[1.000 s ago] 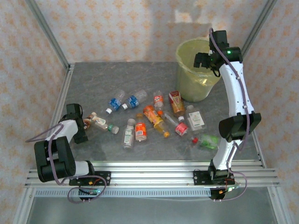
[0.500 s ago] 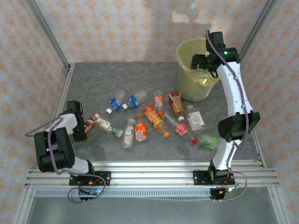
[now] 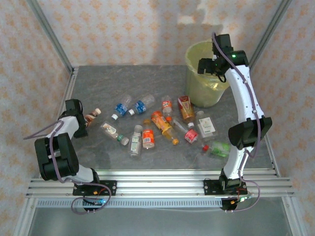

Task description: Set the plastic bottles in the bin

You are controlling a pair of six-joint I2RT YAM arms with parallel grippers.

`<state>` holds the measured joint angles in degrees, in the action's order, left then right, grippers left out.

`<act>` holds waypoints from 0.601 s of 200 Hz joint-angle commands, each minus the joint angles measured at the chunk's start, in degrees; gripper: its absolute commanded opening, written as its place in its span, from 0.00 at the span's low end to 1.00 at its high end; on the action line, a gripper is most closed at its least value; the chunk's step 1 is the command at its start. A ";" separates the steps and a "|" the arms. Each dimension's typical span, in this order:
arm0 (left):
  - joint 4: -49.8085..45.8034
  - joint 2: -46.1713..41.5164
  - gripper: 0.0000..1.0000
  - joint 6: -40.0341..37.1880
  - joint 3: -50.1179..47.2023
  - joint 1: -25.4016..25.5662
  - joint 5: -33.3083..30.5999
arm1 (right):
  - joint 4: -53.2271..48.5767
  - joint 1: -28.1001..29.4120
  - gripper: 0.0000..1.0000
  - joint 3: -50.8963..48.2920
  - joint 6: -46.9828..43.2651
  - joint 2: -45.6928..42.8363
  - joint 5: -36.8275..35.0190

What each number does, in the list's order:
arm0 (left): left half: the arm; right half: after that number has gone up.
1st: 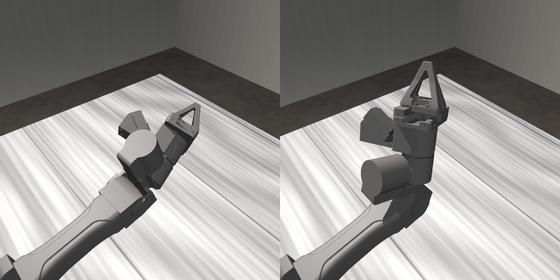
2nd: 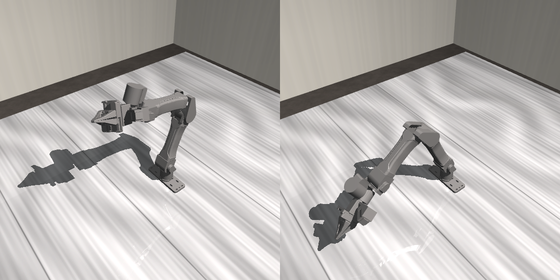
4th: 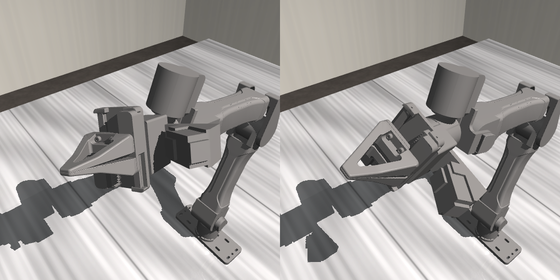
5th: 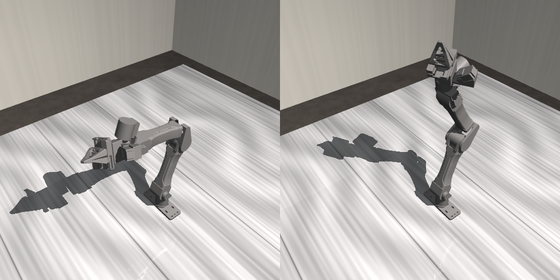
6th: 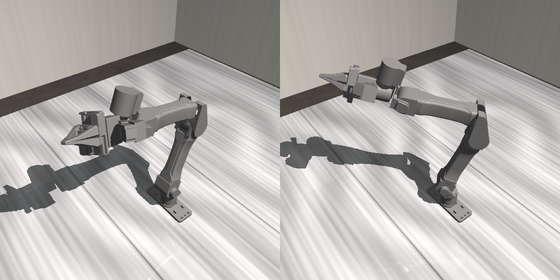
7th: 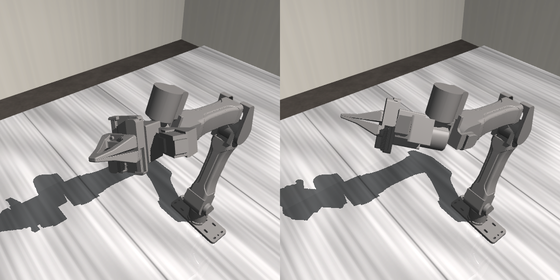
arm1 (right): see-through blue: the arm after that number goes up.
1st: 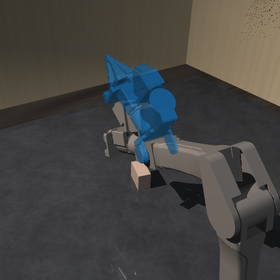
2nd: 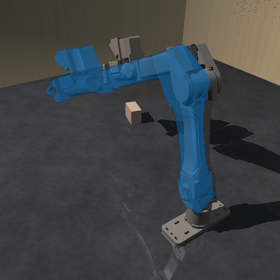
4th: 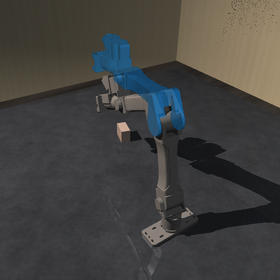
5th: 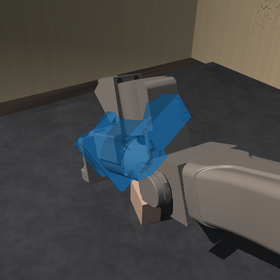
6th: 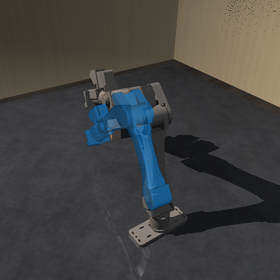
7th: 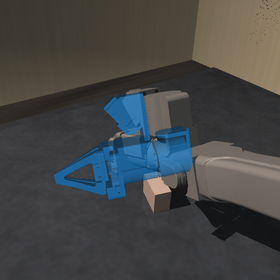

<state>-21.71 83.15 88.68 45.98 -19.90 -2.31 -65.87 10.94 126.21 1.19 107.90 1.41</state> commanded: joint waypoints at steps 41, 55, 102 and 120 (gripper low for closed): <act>-1.59 -8.36 0.48 -6.14 3.32 -0.31 -1.66 | 1.00 1.12 0.99 1.04 -0.85 -3.81 -0.57; -1.31 -10.13 0.48 -7.77 3.80 -0.31 -0.01 | 1.75 1.34 0.99 0.07 -0.43 -5.56 0.75; -2.88 -14.70 0.48 -14.22 7.68 1.07 9.38 | 7.83 3.00 0.99 -7.92 1.96 -13.95 6.66; -2.64 -15.61 0.48 -16.50 9.59 3.65 12.10 | 12.21 3.85 0.99 -13.12 3.80 -18.17 10.39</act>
<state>-22.79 69.36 77.45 52.34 -19.07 4.54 -60.01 13.56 117.95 2.33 95.20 6.46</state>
